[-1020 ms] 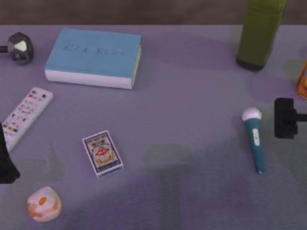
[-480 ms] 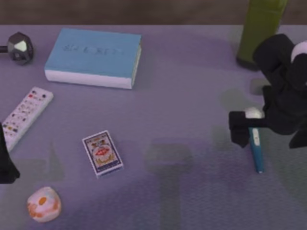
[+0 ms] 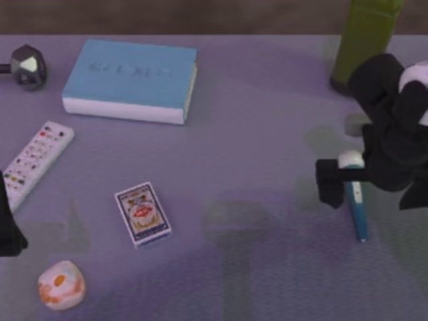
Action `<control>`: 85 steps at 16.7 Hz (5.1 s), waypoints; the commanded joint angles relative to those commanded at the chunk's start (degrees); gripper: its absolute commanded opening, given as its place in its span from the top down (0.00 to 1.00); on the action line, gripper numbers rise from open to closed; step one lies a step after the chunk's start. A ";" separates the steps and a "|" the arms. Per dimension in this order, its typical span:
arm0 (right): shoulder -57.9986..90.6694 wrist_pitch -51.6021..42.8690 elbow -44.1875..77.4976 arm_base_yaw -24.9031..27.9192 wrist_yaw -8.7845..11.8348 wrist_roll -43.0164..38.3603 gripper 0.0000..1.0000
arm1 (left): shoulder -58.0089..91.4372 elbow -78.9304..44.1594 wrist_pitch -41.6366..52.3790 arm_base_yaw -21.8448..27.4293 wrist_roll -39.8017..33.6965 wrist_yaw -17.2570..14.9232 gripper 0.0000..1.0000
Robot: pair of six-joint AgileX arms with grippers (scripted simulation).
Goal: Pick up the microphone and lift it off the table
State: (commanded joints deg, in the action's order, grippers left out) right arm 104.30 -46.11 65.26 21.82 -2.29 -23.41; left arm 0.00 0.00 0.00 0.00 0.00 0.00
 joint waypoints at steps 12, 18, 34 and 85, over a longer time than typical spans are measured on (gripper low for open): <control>12.43 18.95 -6.32 -0.36 -0.05 0.23 0.00 | 0.00 0.00 0.00 0.00 0.00 0.00 0.00; 12.43 18.95 -6.32 -0.36 -0.05 0.23 0.38 | 0.00 0.00 0.00 0.00 0.00 0.00 0.00; 12.43 18.95 -6.32 -0.36 -0.05 0.23 1.00 | 0.00 0.00 0.00 0.00 0.00 0.00 0.00; -12.13 104.72 -24.06 14.14 10.93 21.77 1.00 | 0.08 -0.06 -0.04 0.03 0.01 -0.07 0.00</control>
State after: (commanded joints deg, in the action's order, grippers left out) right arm 92.18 58.62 41.20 35.96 8.65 -1.65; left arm 0.08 -0.06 -0.04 0.03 0.01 -0.07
